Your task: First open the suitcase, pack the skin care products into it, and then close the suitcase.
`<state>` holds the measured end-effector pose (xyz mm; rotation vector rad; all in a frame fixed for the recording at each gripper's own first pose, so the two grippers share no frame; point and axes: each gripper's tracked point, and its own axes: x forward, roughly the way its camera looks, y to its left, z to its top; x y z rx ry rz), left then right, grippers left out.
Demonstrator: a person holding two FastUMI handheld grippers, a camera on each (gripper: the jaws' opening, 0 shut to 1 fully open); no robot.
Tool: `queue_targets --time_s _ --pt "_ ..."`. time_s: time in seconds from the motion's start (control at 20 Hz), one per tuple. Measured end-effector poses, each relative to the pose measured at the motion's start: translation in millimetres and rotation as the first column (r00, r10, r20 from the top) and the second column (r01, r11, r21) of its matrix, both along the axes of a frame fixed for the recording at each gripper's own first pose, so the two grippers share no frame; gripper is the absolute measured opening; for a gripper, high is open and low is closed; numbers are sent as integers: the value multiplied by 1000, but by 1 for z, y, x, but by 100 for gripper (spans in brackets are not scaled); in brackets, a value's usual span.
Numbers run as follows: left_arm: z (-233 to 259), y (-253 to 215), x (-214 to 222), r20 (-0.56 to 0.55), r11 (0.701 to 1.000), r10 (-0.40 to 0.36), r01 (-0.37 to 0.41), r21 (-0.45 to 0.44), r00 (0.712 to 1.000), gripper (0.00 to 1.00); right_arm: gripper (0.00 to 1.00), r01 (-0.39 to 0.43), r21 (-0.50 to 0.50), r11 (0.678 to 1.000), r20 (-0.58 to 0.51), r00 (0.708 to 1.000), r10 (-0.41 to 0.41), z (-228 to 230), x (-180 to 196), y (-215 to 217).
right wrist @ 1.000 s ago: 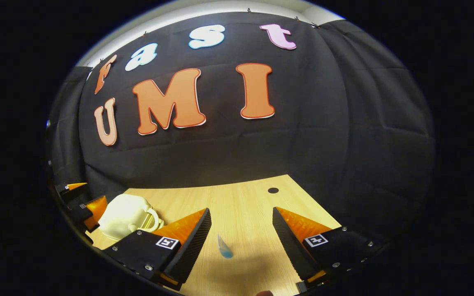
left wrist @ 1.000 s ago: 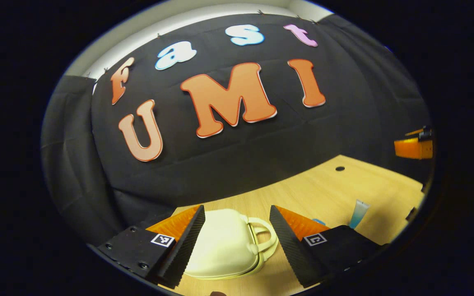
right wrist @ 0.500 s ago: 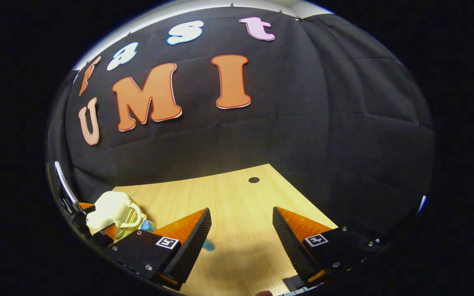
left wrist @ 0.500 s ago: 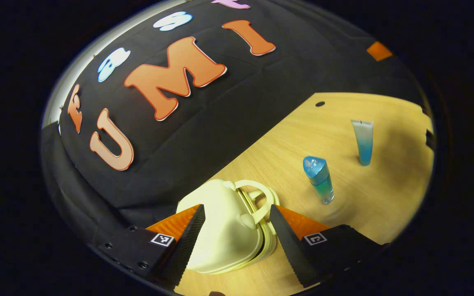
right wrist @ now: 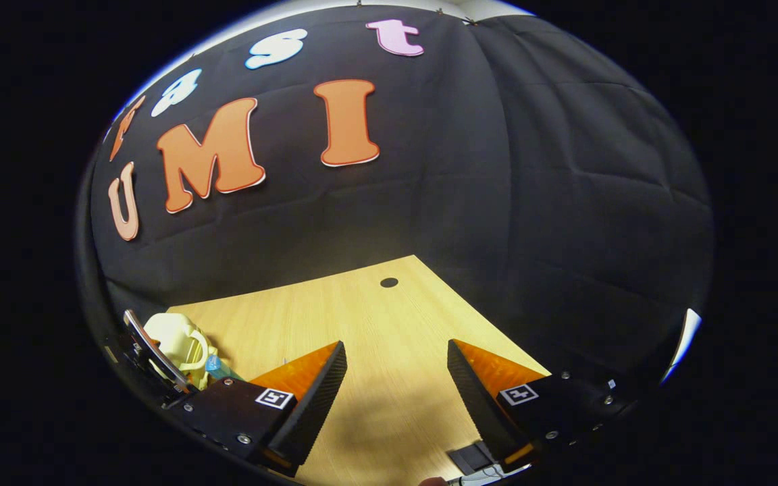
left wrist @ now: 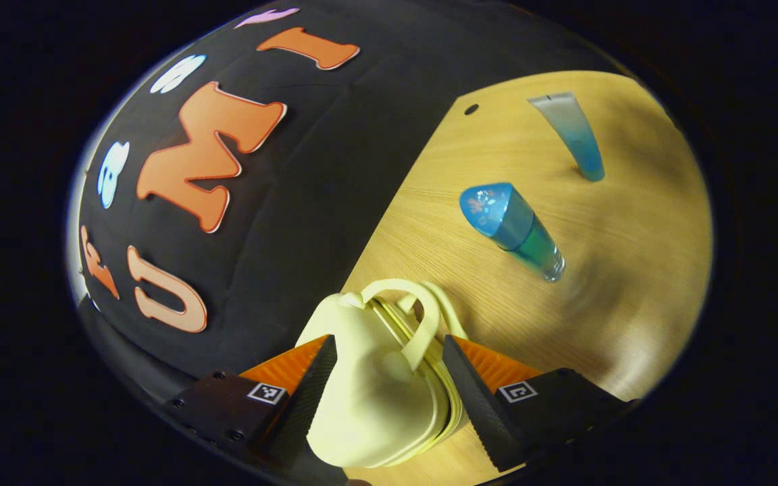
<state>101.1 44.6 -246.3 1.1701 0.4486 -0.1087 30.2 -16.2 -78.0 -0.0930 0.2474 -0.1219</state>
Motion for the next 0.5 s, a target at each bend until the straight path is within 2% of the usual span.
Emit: queue_targets --time_s 0.15,0.5 --pt "0 -5 12 16 996 -42 40 85 999 98 95 36 0 999 -4 999 -36 -2 -2 -15" --pt "-25 -1 28 -45 990 -20 26 141 999 97 95 95 9 995 -29 995 -95 -11 -4 -34"
